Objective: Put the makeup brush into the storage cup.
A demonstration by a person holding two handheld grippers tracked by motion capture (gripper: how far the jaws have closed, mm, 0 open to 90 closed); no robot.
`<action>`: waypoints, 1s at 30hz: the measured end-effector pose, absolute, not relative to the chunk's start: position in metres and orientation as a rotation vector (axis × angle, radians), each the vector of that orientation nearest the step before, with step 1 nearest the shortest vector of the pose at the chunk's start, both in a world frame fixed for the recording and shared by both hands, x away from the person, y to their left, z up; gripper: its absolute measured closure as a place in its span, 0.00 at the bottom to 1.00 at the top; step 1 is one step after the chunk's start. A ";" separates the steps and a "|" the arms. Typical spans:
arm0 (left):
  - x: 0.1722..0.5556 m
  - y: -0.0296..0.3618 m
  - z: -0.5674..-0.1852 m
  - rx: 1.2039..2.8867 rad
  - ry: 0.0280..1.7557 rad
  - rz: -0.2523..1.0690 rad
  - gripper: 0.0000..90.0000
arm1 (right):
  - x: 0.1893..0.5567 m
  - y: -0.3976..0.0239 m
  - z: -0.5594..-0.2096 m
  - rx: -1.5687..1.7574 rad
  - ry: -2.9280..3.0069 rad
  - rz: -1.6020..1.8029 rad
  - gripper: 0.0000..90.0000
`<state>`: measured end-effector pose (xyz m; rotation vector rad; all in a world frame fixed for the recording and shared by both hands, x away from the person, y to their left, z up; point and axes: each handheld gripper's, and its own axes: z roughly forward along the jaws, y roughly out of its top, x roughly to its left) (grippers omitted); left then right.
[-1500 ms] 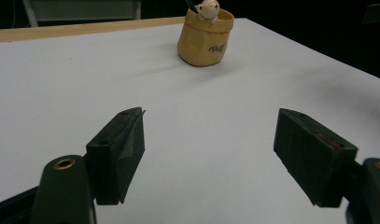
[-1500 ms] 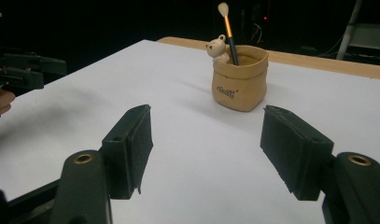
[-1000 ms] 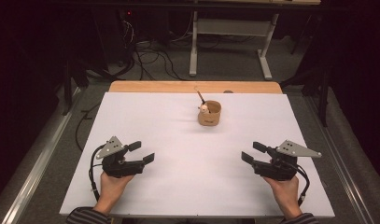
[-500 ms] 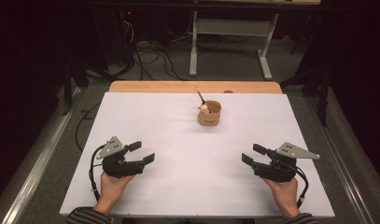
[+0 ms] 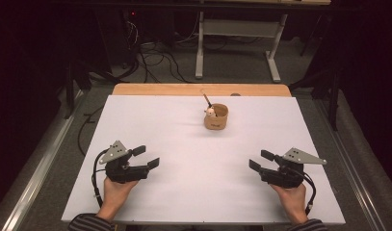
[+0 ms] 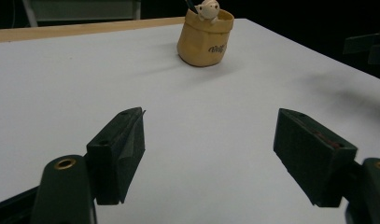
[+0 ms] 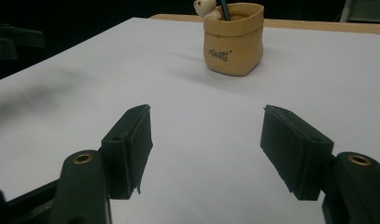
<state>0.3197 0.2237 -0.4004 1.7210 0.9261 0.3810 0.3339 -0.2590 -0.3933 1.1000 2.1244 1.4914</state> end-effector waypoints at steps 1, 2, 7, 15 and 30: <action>0.320 0.224 -0.400 1.721 0.926 0.382 0.28 | 0.335 -0.259 -0.394 1.099 2.122 1.490 0.40; 0.320 0.224 -0.400 1.721 0.926 0.381 0.28 | 0.335 -0.259 -0.395 1.104 2.124 1.485 0.40; 0.320 0.224 -0.400 1.721 0.926 0.382 0.28 | 0.336 -0.260 -0.397 1.113 2.124 1.472 0.40; 0.319 0.224 -0.400 1.720 0.929 0.385 0.28 | 0.337 -0.260 -0.401 1.123 2.131 1.458 0.40; 0.320 0.223 -0.401 1.727 0.930 0.381 0.28 | 0.340 -0.255 -0.406 1.110 2.152 1.394 0.40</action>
